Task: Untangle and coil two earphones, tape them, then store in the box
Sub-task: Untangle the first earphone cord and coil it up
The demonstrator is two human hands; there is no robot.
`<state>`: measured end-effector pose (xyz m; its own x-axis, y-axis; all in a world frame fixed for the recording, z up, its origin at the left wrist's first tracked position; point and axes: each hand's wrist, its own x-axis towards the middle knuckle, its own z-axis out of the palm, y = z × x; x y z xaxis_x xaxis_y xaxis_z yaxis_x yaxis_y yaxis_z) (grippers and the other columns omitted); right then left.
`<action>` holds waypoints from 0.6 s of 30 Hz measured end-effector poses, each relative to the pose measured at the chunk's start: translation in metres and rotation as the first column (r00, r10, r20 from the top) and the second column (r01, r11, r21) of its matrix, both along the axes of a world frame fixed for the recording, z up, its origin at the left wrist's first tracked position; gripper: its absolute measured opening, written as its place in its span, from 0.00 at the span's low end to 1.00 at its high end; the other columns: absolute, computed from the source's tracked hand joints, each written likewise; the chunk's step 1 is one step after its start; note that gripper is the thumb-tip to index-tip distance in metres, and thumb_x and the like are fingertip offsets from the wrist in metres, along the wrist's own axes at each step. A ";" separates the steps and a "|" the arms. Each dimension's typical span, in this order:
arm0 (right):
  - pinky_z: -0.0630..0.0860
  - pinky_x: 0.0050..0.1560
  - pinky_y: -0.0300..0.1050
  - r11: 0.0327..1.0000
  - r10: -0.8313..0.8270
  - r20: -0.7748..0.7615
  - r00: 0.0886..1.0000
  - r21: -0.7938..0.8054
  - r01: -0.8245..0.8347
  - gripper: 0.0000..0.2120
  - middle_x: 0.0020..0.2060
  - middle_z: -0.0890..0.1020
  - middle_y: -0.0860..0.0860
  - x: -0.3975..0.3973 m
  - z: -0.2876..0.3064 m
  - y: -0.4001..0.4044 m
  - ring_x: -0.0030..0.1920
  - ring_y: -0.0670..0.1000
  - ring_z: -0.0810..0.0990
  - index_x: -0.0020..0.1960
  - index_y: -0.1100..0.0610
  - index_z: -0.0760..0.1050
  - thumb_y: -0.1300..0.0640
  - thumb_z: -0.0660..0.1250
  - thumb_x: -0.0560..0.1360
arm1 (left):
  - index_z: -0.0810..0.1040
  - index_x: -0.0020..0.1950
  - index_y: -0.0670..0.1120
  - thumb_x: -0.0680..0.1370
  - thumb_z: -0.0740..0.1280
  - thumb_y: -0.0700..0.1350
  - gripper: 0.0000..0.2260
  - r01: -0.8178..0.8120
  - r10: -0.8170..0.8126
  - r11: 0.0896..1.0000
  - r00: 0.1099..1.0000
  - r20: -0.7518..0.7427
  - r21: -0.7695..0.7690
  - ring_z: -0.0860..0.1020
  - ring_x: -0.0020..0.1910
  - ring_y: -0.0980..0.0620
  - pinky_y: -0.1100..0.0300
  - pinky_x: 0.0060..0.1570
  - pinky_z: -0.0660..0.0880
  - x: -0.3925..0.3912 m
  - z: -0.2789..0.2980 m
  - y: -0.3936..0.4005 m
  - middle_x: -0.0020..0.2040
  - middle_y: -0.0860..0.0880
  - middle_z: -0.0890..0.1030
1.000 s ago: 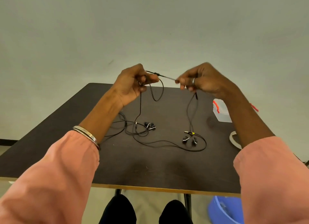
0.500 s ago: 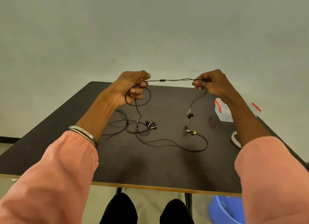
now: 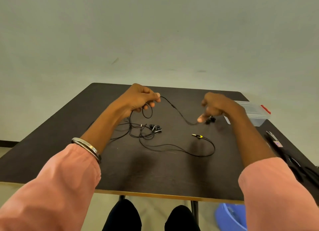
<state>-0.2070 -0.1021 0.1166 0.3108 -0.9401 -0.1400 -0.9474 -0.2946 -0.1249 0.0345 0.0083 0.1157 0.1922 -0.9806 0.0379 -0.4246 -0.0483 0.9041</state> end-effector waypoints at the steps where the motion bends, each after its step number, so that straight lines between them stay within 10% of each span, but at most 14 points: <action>1: 0.69 0.65 0.56 0.997 0.081 0.046 0.996 0.016 -0.081 0.37 0.63 0.76 0.58 0.004 0.003 0.009 0.66 0.61 0.70 0.67 0.57 0.72 0.46 0.80 0.62 | 0.84 0.46 0.43 0.77 0.69 0.49 0.10 0.013 -0.013 1.000 1.000 0.013 -0.011 0.71 0.27 0.58 0.65 0.26 0.63 -0.005 -0.001 -0.001 0.31 0.51 0.79; 3: 0.62 0.70 0.50 0.949 0.282 0.323 0.903 0.044 -0.313 0.42 0.73 0.67 0.52 0.016 0.012 0.029 0.73 0.54 0.63 0.75 0.53 0.62 0.46 0.77 0.66 | 0.84 0.45 0.44 0.77 0.69 0.49 0.10 0.033 -0.032 0.999 0.999 0.035 -0.034 0.71 0.27 0.58 0.66 0.26 0.64 -0.015 -0.002 -0.003 0.31 0.51 0.79; 6: 0.69 0.65 0.43 0.897 0.382 0.559 0.736 -0.033 -0.440 0.24 0.63 0.79 0.52 0.038 0.012 0.046 0.64 0.48 0.75 0.67 0.56 0.74 0.52 0.72 0.73 | 0.84 0.42 0.46 0.77 0.69 0.50 0.09 0.049 -0.045 0.996 0.997 0.066 -0.070 0.71 0.26 0.58 0.68 0.24 0.65 -0.027 -0.003 -0.004 0.31 0.50 0.79; 10: 0.80 0.50 0.46 0.916 0.387 0.598 0.702 -0.160 -0.369 0.06 0.36 0.84 0.52 0.034 0.006 0.041 0.40 0.47 0.83 0.50 0.59 0.83 0.58 0.68 0.76 | 0.84 0.44 0.44 0.77 0.68 0.51 0.11 0.079 -0.075 0.995 0.994 0.085 -0.053 0.71 0.26 0.59 0.69 0.23 0.64 -0.028 -0.006 0.000 0.30 0.51 0.79; 18: 0.76 0.36 0.42 0.976 0.181 0.892 0.415 -0.214 0.034 0.07 0.29 0.80 0.50 0.000 0.006 0.026 0.29 0.46 0.75 0.43 0.58 0.82 0.60 0.67 0.77 | 0.83 0.52 0.44 0.77 0.68 0.43 0.06 0.112 -0.112 0.993 0.993 0.026 -0.028 0.78 0.39 0.65 0.75 0.33 0.69 -0.016 -0.009 0.010 0.46 0.51 0.84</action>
